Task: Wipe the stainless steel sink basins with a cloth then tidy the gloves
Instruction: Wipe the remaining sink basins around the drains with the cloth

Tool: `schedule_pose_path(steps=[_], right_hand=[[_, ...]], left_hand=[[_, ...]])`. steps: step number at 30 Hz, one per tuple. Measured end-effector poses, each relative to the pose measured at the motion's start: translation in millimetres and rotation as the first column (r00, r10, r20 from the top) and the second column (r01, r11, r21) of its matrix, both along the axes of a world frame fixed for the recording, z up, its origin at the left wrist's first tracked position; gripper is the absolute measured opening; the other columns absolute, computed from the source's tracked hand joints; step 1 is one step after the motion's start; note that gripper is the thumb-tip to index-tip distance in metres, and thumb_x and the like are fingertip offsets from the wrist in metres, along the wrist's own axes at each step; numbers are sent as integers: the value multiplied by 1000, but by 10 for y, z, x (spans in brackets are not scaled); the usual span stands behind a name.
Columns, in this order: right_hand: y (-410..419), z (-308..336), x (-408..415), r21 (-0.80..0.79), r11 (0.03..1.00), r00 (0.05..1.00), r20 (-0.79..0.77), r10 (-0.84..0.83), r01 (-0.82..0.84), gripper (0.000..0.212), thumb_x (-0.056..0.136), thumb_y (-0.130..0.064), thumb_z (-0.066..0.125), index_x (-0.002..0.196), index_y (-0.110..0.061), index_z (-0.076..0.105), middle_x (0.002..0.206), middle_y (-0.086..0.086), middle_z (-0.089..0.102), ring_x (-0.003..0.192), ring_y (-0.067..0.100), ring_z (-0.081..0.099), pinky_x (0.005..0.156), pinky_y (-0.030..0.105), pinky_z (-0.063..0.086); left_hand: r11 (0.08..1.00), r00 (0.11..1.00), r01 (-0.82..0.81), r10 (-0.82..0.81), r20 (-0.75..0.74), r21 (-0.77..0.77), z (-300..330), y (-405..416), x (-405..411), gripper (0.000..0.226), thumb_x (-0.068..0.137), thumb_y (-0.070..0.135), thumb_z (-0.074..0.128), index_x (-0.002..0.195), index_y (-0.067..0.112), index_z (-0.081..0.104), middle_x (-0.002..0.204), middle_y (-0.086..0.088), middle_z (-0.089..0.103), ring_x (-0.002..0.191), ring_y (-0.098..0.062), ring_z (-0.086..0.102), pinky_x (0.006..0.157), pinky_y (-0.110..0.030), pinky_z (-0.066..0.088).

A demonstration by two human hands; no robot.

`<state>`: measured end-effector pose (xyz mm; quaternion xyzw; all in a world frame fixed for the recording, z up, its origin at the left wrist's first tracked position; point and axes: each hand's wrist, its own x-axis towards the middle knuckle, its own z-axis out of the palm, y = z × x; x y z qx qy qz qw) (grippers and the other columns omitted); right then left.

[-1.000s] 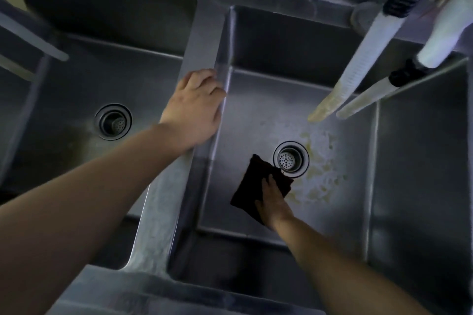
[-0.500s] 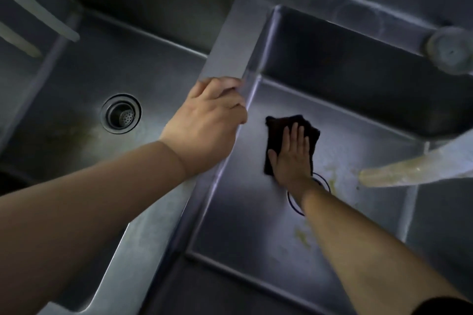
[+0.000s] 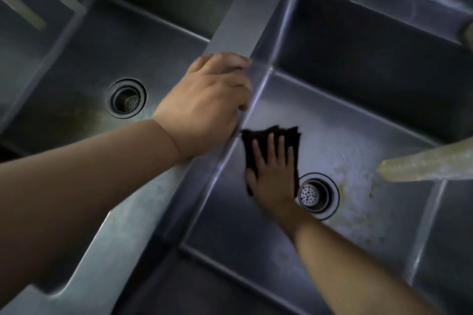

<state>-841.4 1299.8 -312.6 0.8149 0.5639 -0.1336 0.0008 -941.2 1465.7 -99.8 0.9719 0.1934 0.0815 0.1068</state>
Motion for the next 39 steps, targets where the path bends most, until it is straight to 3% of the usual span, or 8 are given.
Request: schedule_pose_path(steps=[5, 12, 19, 24, 28, 34, 37, 39], right_hand=[[-882, 4, -761, -59, 959, 958, -95, 271, -277, 78, 74, -52, 50, 145, -24, 34, 152, 17, 21, 138, 43, 27, 111, 57, 14], [-676, 45, -524, 28, 942, 933, -134, 335, -335, 73, 79, -54, 47, 145, -28, 34, 152, 11, 30, 141, 35, 24, 112, 52, 12], [869, -135, 408, 76, 997, 1000, 18, 5, -6, 69, 92, -45, 33, 151, -17, 12, 159, 10, 11, 147, 25, 3, 118, 44, -4], [1338, -200, 748, 152, 980, 991, 19, -136, 131, 64, 96, -37, 28, 151, -13, 7, 159, 4, 10, 147, 15, 3, 120, 37, -1], [1491, -193, 664, 242, 904, 935, -134, -328, 352, 58, 97, -29, 32, 151, -15, 15, 158, 1, 17, 146, 13, 8, 119, 33, 1], [1166, -94, -1, 352, 805, 857, -390, -338, 478, 56, 90, -8, 35, 144, 3, 27, 150, 20, 32, 142, 30, 24, 116, 34, 8], [863, 5, -500, 413, 685, 739, -615, -277, 600, 55, 84, 3, 35, 139, 4, 39, 143, 20, 42, 136, 26, 29, 116, 19, 5], [643, 53, -748, 299, 648, 562, -790, -244, 701, 53, 91, -1, 34, 144, -9, 35, 149, 4, 35, 137, 11, 26, 117, 16, 6]], left_hand=[[1000, 1000, -3, 3, -8, -5, 2, -29, -12, 20, 76, 12, 50, 75, 17, 69, 99, 6, 69, 124, -23, 47, 100, -32, 24], [1000, 1000, -4, 5, 15, -23, 18, -10, -3, 21, 73, 10, 48, 76, 18, 67, 99, 7, 69, 124, -23, 47, 99, -31, 25], [1000, 1000, 11, -11, -2, -25, -13, 34, -4, 29, 78, 20, 39, 79, 22, 68, 103, 9, 68, 127, -20, 43, 103, -29, 22], [999, 1000, 7, -5, 27, -45, -12, 33, 9, 33, 80, 21, 35, 78, 20, 68, 100, 9, 68, 127, -19, 44, 102, -27, 22], [1000, 1000, 8, -8, 12, -28, -39, 29, -4, 31, 78, 20, 37, 78, 21, 68, 101, 11, 67, 128, -18, 42, 99, -24, 19], [1000, 1000, 5, -4, 23, -15, -38, 19, 1, 27, 76, 18, 39, 74, 21, 66, 99, 10, 67, 126, -20, 45, 95, -24, 20], [1000, 1000, -3, 4, 25, -31, -35, 9, -6, 27, 76, 18, 39, 74, 19, 67, 99, 9, 68, 126, -20, 44, 97, -26, 21], [999, 1000, -13, 13, 15, -35, -37, 3, -6, 26, 76, 15, 42, 74, 19, 67, 99, 9, 68, 127, -20, 43, 97, -26, 20]])
